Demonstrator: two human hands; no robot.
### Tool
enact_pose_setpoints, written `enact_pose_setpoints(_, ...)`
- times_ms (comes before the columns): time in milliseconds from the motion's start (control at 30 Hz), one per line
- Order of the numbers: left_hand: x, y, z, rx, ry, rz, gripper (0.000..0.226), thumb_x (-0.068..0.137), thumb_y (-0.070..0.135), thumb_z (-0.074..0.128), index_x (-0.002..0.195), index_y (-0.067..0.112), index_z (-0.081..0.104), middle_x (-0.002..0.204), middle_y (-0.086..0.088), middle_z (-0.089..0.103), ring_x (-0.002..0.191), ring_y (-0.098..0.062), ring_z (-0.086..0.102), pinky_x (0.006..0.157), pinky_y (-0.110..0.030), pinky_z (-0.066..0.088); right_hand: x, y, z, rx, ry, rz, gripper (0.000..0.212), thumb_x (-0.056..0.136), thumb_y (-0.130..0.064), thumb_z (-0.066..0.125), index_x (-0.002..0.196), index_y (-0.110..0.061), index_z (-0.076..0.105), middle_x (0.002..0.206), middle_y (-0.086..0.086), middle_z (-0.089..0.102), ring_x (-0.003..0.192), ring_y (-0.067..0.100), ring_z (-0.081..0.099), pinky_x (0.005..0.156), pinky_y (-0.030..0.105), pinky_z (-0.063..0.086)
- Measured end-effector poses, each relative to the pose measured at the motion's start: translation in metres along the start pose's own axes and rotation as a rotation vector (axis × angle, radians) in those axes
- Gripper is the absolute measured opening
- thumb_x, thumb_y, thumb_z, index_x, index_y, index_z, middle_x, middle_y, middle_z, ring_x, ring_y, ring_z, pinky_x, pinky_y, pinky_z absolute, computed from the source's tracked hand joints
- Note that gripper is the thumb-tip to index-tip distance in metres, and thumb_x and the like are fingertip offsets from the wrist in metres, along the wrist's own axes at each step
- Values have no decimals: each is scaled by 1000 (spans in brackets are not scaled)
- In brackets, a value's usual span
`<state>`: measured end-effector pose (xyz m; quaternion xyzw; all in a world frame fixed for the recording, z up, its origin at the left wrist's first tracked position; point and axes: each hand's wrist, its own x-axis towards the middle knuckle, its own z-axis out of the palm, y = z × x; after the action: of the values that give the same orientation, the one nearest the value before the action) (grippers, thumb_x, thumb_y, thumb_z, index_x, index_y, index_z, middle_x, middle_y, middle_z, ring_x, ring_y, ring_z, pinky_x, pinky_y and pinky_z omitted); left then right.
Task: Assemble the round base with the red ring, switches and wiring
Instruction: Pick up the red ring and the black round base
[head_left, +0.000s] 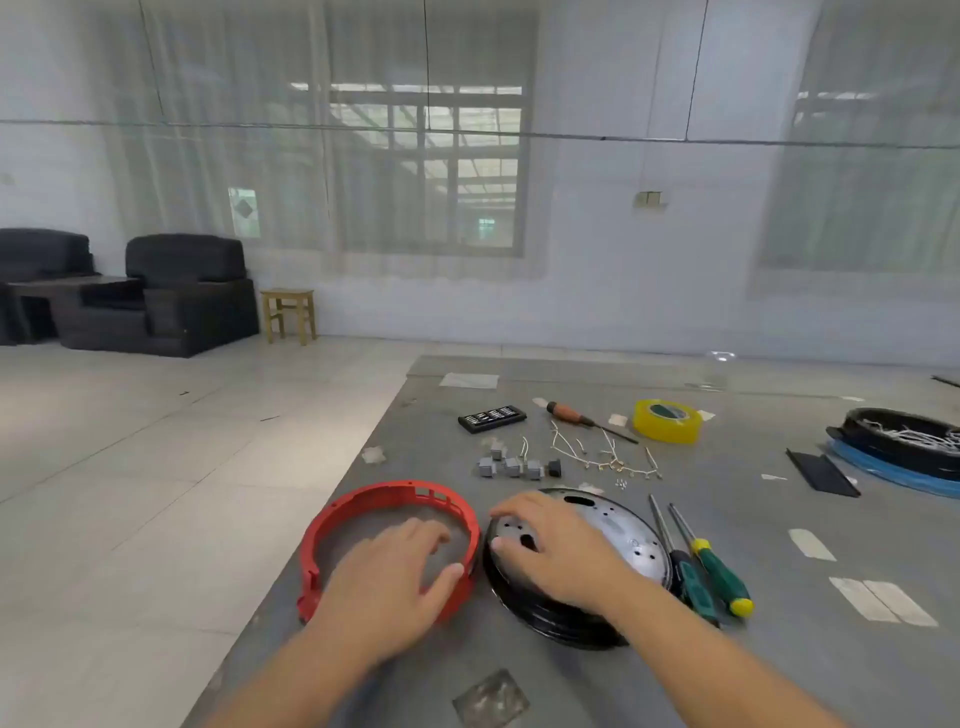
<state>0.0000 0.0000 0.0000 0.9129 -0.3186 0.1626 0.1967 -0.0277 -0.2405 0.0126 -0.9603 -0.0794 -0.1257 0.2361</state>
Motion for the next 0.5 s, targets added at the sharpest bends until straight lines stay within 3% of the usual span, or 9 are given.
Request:
enact_pose_setpoints(133,7,-1,29,256,-56,23,43,98,71,34,111,35,54,107,13,64,104,-11,65,84,-35,48,-1,17,38,-307,-54,3,57,96,-66,33,143,-37,48,145,-16,47,134,13,44,112,35,35)
enact_pose_setpoints(233,-2,-9,42,319,19,123,35,88,64,46,79,31,56,69,12,61,63,-11,66,50,-30,45,-8,21,45,-335,32,-41,53,97,-60,31,136,-35,57,140,-16,54,128,12,52,107,31,40)
enact_pose_setpoints(267,-2,-9,40,319,47,133,34,86,62,49,74,31,53,63,12,58,56,-11,63,45,-29,41,-9,22,45,-345,64,-52,51,97,-57,34,133,-34,61,138,-15,58,125,12,55,105,32,43)
enact_pose_setpoints(400,0,-12,42,313,56,162,35,86,62,48,70,30,49,57,13,57,51,-9,59,45,-26,28,-14,19,45,-358,122,-95,40,96,-48,50,123,-28,71,129,-11,68,117,14,65,97,32,51)
enact_pose_setpoints(500,0,-15,40,281,17,135,37,90,63,45,73,30,52,61,14,61,55,-10,62,46,-26,29,-15,18,44,-381,139,-102,35,95,-45,58,120,-26,73,125,-9,70,113,15,67,93,34,53)
